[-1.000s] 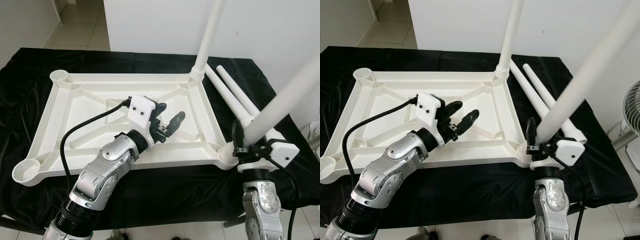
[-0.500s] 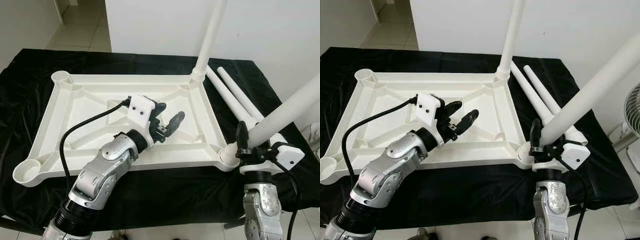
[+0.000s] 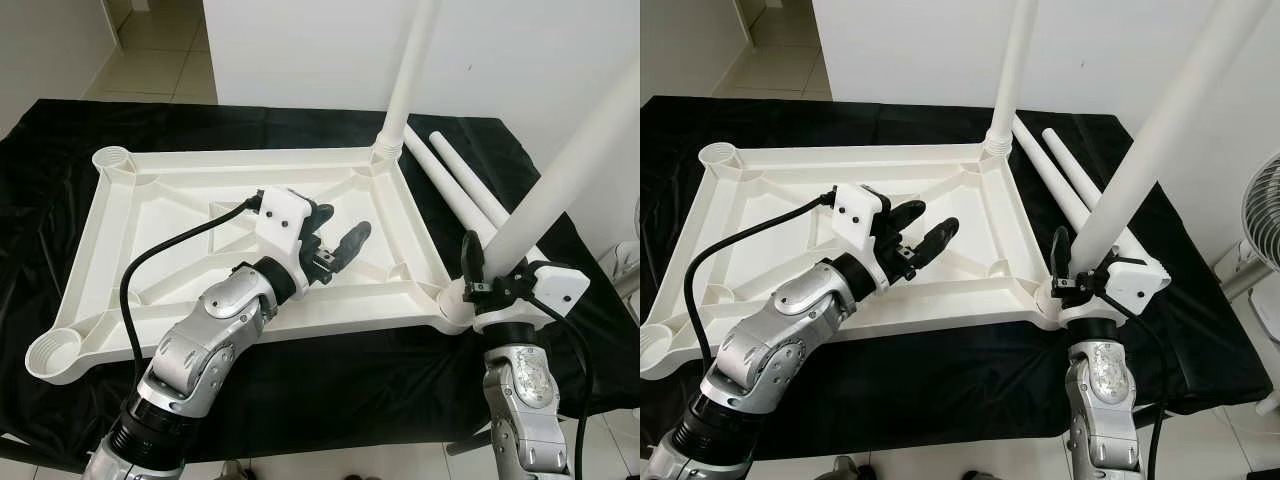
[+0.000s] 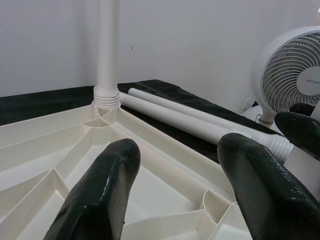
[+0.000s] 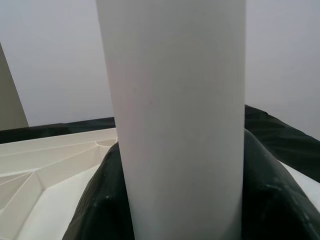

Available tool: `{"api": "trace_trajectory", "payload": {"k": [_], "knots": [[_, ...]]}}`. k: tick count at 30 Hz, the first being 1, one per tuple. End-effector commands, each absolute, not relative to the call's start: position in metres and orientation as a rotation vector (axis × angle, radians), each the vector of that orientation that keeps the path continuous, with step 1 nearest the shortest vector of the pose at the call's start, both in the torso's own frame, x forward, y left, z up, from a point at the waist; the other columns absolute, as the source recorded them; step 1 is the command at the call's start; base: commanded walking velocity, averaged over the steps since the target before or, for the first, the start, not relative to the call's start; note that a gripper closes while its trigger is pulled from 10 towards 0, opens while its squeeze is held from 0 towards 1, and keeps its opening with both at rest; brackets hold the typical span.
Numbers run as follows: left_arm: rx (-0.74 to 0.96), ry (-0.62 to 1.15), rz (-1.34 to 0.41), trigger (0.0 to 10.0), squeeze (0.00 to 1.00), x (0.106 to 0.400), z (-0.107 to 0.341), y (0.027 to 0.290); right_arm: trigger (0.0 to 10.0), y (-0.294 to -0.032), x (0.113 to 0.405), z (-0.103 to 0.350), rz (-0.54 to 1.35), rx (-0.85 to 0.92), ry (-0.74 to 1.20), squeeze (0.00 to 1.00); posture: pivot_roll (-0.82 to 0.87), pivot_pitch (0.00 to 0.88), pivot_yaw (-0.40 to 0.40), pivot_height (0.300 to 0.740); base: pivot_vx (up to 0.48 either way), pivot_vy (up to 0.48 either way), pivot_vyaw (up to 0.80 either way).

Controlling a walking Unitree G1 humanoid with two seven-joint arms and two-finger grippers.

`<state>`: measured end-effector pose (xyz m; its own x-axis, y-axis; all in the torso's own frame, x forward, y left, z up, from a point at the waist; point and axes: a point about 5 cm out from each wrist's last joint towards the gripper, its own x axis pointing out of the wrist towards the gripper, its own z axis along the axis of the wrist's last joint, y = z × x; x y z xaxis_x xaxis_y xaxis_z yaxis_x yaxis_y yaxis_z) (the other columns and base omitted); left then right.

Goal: Building children table

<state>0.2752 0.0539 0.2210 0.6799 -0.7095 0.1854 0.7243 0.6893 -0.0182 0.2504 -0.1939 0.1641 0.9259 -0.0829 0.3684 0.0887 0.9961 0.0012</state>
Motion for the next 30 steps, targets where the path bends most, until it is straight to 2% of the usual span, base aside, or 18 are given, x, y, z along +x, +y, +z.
{"api": "trace_trajectory", "payload": {"k": [1,23,30], "knots": [[-0.087,-0.180,-0.906,10.0,0.00,0.267,0.223,0.049,10.0,-0.205,0.243,0.109,-0.165,-0.005,-0.085,0.00,0.02,0.156,0.013,0.740,0.000,0.000,0.00],[-0.087,-0.174,-0.933,10.0,0.00,0.265,0.223,0.047,10.0,-0.211,0.232,0.112,-0.267,0.026,-0.114,0.00,0.01,0.148,0.027,0.740,0.000,0.000,0.00],[-0.090,-0.173,-0.940,10.0,0.00,0.264,0.223,0.046,10.0,-0.211,0.231,0.114,-0.444,0.037,-0.121,0.00,0.01,0.151,0.031,0.740,0.000,0.000,0.00]]}}
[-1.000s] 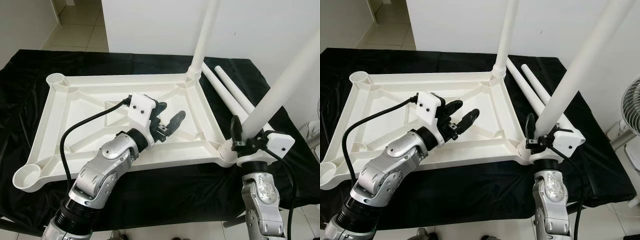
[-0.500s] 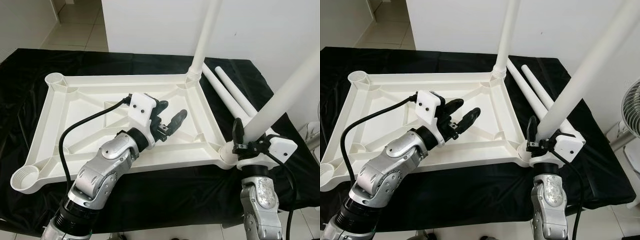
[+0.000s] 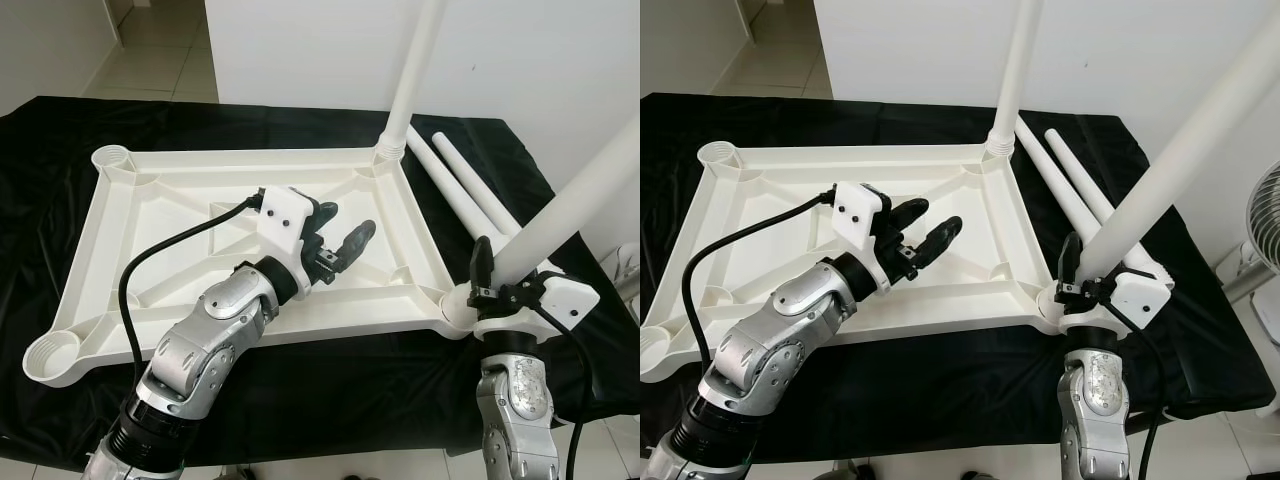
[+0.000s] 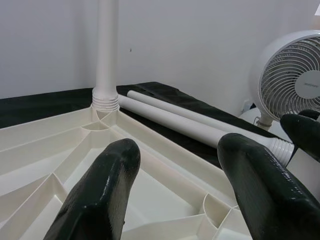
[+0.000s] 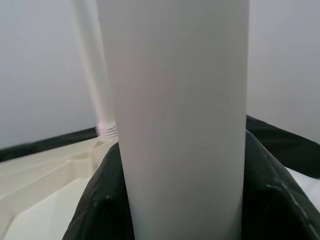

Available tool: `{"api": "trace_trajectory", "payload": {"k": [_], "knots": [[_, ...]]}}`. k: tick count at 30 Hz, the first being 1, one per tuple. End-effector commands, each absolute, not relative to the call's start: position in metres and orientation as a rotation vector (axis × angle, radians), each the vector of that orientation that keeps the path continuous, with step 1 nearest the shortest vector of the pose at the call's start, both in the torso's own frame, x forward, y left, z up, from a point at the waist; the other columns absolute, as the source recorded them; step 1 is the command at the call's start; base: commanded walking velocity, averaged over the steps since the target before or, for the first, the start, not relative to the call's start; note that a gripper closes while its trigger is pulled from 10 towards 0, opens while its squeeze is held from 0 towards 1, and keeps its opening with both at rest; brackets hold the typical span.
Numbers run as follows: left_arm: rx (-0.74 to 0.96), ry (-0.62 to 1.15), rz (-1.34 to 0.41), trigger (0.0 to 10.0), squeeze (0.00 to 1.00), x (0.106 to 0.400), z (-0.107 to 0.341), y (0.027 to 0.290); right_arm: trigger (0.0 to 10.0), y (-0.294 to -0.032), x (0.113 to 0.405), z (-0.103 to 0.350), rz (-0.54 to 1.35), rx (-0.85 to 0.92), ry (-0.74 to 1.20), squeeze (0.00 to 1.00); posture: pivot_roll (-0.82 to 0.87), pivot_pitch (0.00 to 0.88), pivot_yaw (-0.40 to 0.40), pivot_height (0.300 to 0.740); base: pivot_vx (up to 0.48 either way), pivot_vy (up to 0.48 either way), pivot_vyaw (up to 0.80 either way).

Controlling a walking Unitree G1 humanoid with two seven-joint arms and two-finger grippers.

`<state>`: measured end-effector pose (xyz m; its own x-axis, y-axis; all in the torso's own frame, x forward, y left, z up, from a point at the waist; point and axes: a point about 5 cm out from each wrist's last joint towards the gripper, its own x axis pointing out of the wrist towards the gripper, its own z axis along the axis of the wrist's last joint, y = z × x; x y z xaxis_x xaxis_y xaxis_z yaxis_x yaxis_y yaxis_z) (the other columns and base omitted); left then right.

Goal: Building children table

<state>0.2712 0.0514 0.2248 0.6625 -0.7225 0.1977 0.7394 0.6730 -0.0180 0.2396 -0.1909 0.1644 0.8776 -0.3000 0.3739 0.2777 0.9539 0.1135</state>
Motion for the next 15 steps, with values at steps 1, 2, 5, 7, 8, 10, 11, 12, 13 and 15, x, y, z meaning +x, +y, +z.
{"api": "trace_trajectory", "payload": {"k": [1,2,5,7,8,10,11,12,13,15], "knots": [[-0.090,-0.173,-0.940,10.0,0.00,0.2647,0.2233,0.0452,10.0,-0.2114,0.2308,0.1134,-0.490,0.047,-0.125,0.00,0.01,0.150,0.033,0.740,0.000,0.000,0.00],[-0.090,-0.173,-0.940,10.0,0.00,0.2647,0.2233,0.0452,10.0,-0.2114,0.2308,0.1134,-0.490,0.047,-0.125,0.00,0.01,0.150,0.033,0.740,0.000,0.000,0.00],[-0.089,-0.173,-0.941,10.0,0.00,0.2655,0.2238,0.0452,10.0,-0.2119,0.2311,0.1127,-0.563,0.039,-0.122,0.00,0.01,0.149,0.034,0.740,0.000,0.000,0.00],[-0.088,-0.174,-0.941,10.0,0.00,0.2662,0.2241,0.0452,10.0,-0.2110,0.2327,0.1120,-0.601,0.037,-0.114,0.00,0.01,0.149,0.034,0.740,0.000,0.000,0.00],[-0.088,-0.176,-0.942,10.0,0.00,0.2668,0.2245,0.0452,10.0,-0.2092,0.2346,0.1115,-0.620,0.043,-0.108,0.00,0.01,0.149,0.033,0.740,0.000,0.000,0.00],[-0.089,-0.177,-0.942,10.0,0.00,0.2670,0.2248,0.0449,10.0,-0.2078,0.2362,0.1115,-0.628,0.036,-0.103,0.00,0.00,0.149,0.030,0.740,0.000,0.000,0.00],[-0.089,-0.177,-0.942,10.0,0.00,0.2670,0.2248,0.0449,10.0,-0.2078,0.2362,0.1115,-0.628,0.036,-0.103,0.00,0.00,0.149,0.030,0.740,0.000,0.000,0.00],[-0.091,-0.178,-0.942,10.0,0.00,0.2670,0.2250,0.0449,10.0,-0.2065,0.2375,0.1106,-0.626,0.044,-0.096,0.00,0.00,0.149,0.028,0.740,0.000,0.000,0.00],[-0.091,-0.178,-0.942,10.0,0.00,0.2670,0.2250,0.0449,10.0,-0.2065,0.2375,0.1106,-0.626,0.044,-0.096,0.00,0.00,0.149,0.028,0.740,0.000,0.000,0.00],[-0.096,-0.179,-0.935,10.0,0.00,0.2675,0.2251,0.0452,10.0,-0.2043,0.2397,0.1110,-0.600,0.031,-0.095,0.00,0.01,0.150,0.025,0.740,0.000,0.000,0.00]]}}
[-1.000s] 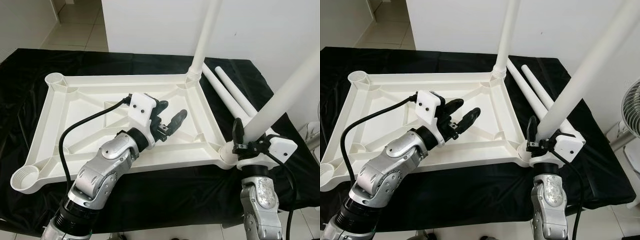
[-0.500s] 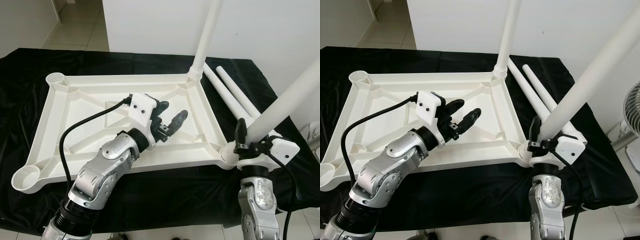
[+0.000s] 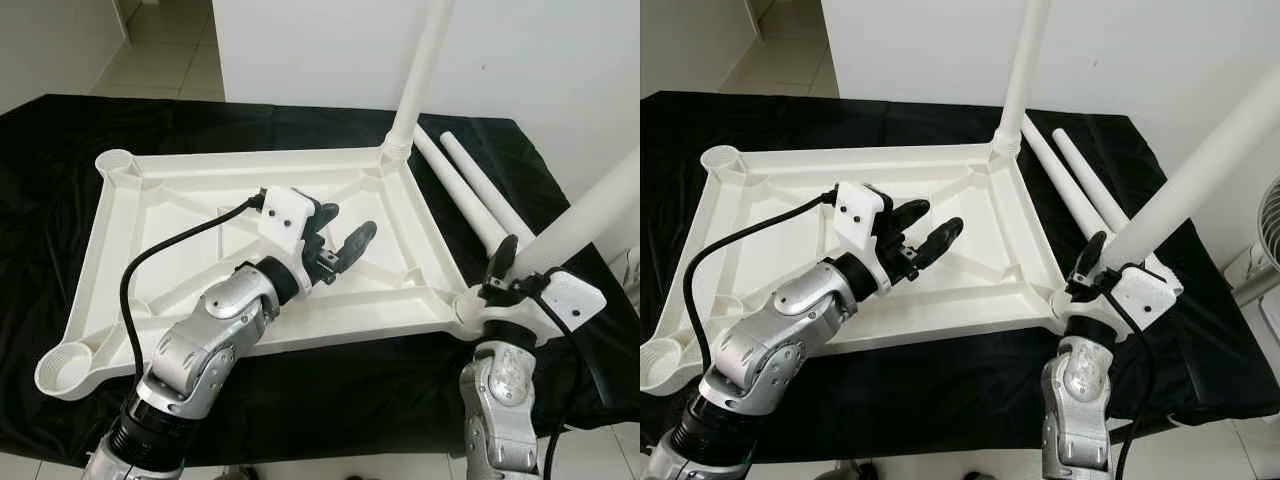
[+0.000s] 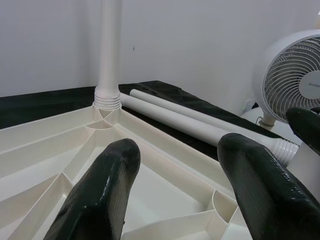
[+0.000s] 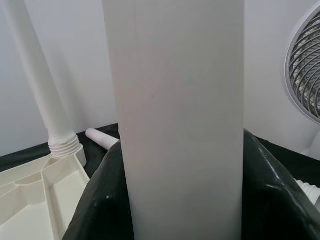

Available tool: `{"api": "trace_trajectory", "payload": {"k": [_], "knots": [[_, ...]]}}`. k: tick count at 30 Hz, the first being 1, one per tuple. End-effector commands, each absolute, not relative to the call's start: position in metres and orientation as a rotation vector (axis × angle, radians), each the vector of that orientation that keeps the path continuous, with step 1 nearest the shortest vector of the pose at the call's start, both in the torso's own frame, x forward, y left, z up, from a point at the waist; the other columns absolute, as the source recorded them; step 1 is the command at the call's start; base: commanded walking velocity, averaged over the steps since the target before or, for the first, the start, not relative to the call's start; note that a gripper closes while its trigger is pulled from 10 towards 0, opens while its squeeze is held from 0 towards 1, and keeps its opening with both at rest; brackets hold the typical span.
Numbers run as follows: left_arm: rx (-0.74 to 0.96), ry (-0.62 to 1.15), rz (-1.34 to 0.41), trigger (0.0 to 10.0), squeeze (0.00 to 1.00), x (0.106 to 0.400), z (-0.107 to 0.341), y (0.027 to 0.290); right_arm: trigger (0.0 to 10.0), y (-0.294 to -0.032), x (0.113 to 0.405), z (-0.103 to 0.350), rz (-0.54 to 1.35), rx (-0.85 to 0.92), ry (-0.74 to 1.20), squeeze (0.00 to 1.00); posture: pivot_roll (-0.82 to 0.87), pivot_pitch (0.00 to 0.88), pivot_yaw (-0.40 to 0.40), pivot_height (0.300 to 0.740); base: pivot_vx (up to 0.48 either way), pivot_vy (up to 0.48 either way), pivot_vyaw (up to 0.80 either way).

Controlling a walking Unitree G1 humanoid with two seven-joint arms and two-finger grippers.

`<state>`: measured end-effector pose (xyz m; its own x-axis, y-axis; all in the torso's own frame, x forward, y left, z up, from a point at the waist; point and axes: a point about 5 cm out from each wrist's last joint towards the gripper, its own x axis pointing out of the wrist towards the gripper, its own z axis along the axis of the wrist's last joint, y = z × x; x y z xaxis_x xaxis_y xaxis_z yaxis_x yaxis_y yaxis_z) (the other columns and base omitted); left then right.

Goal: Building children table

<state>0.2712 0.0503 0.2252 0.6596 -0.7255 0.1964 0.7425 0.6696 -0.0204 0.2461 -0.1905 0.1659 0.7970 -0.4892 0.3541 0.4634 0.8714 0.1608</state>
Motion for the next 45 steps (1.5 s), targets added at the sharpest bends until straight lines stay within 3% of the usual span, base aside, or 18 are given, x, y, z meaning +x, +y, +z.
{"api": "trace_trajectory", "payload": {"k": [1,13,26,35,45], "knots": [[-0.098,-0.180,-0.932,10.0,0.00,0.267,0.225,0.045,10.0,-0.202,0.240,0.112,-0.578,0.022,-0.104,0.00,0.01,0.151,0.021,0.740,0.000,0.000,0.00],[-0.100,-0.181,-0.921,10.0,0.00,0.267,0.225,0.046,10.0,-0.194,0.236,0.113,-0.483,-0.105,-0.144,0.00,0.01,0.156,0.013,0.740,0.000,0.000,0.00],[-0.103,-0.182,-0.928,10.0,0.00,0.266,0.226,0.044,10.0,-0.198,0.230,0.112,-0.475,-0.095,-0.162,0.00,0.01,0.153,0.016,0.740,0.000,0.000,0.00],[-0.103,-0.182,-0.931,10.0,0.00,0.266,0.226,0.044,10.0,-0.200,0.228,0.106,-0.490,-0.082,-0.140,0.00,0.01,0.151,0.015,0.740,0.000,0.000,0.00],[-0.105,-0.184,-0.944,10.0,0.00,0.265,0.227,0.042,10.0,-0.214,0.228,0.107,-0.640,-0.035,-0.151,0.00,0.01,0.150,0.034,0.740,0.000,0.000,0.00]]}}
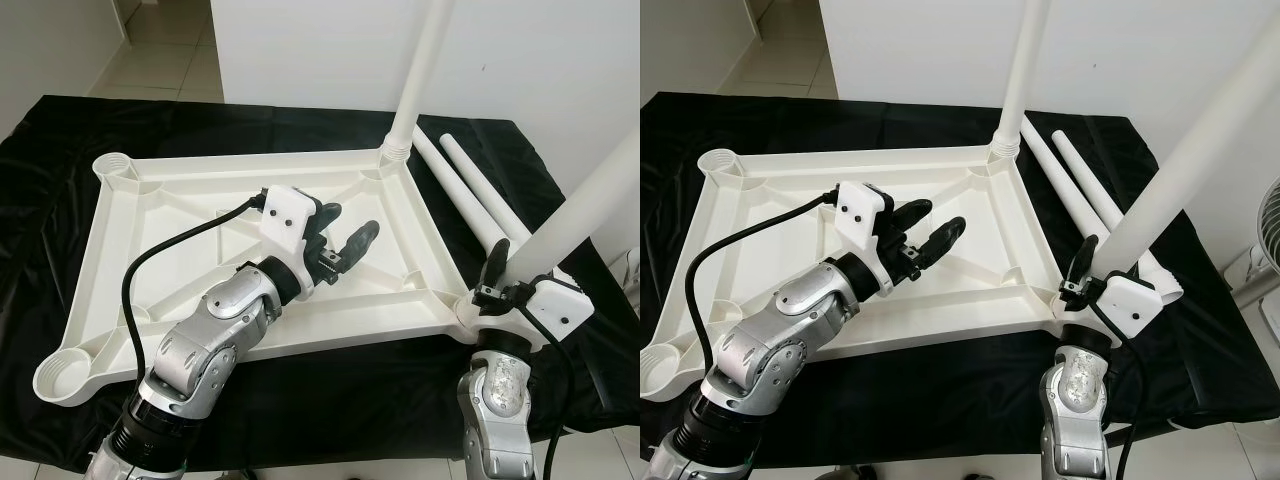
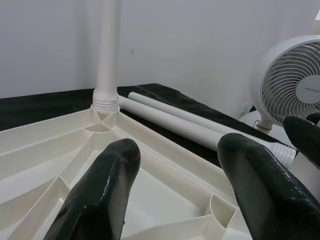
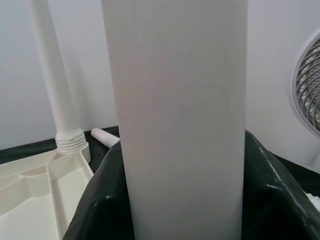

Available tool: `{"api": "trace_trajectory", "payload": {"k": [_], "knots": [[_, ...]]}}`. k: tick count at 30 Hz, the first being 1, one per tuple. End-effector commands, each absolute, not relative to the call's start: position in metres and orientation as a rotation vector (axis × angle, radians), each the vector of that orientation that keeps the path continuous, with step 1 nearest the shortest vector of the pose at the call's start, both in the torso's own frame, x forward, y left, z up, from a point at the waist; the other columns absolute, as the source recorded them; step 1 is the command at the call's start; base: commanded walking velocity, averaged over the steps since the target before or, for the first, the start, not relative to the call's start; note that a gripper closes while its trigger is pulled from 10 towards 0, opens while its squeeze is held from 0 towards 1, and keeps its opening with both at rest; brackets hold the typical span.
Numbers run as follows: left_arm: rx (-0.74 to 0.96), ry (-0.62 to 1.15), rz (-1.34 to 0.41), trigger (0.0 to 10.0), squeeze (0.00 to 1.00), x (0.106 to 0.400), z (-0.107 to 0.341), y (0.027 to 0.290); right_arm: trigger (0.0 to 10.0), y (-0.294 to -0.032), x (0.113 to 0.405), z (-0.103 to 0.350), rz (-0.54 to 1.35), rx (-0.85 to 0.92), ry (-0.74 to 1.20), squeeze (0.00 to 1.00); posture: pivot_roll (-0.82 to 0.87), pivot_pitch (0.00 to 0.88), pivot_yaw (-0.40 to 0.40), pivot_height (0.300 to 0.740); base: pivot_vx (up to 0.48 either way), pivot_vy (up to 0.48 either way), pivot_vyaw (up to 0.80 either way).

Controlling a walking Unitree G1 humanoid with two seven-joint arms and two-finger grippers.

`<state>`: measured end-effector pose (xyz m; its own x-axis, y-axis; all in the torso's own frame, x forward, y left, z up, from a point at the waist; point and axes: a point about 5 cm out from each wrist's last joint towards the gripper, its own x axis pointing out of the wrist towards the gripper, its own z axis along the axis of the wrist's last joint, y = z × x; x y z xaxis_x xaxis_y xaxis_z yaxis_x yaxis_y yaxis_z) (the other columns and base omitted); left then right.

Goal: Building children table

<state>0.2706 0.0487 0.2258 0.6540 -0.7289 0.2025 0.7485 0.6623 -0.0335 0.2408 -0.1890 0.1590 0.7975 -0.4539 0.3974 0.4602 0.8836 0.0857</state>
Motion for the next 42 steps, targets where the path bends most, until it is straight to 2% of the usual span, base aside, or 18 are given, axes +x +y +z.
{"api": "trace_trajectory", "payload": {"k": [1,11,18,32,41,42], "knots": [[-0.105,-0.183,-0.948,10.0,0.00,0.265,0.228,0.042,10.0,-0.215,0.228,0.107,-0.653,-0.035,-0.153,0.00,0.01,0.150,0.035,0.740,0.000,0.000,0.00],[-0.098,-0.182,-0.971,10.0,0.00,0.265,0.229,0.041,10.0,-0.222,0.224,0.106,-0.796,-0.028,-0.163,0.00,0.01,0.148,0.052,0.740,0.000,0.000,0.00],[-0.099,-0.183,-0.976,10.0,0.00,0.266,0.230,0.040,10.0,-0.223,0.229,0.100,-0.858,0.043,-0.124,0.00,0.01,0.148,0.059,0.740,0.000,0.000,0.00],[-0.107,-0.172,-0.972,10.0,0.00,0.263,0.228,0.041,10.0,-0.211,0.244,0.107,-0.763,0.046,-0.153,0.00,0.02,0.160,0.048,0.740,0.000,0.000,0.00],[-0.119,-0.173,-0.966,10.0,0.00,0.261,0.228,0.039,10.0,-0.215,0.246,0.111,-0.717,0.032,-0.175,0.00,0.01,0.159,0.035,0.740,0.000,0.000,0.00],[-0.122,-0.175,-0.964,10.0,0.00,0.261,0.228,0.038,10.0,-0.217,0.247,0.113,-0.706,0.033,-0.181,0.67,0.01,0.159,0.035,0.740,0.000,0.000,0.00]]}}
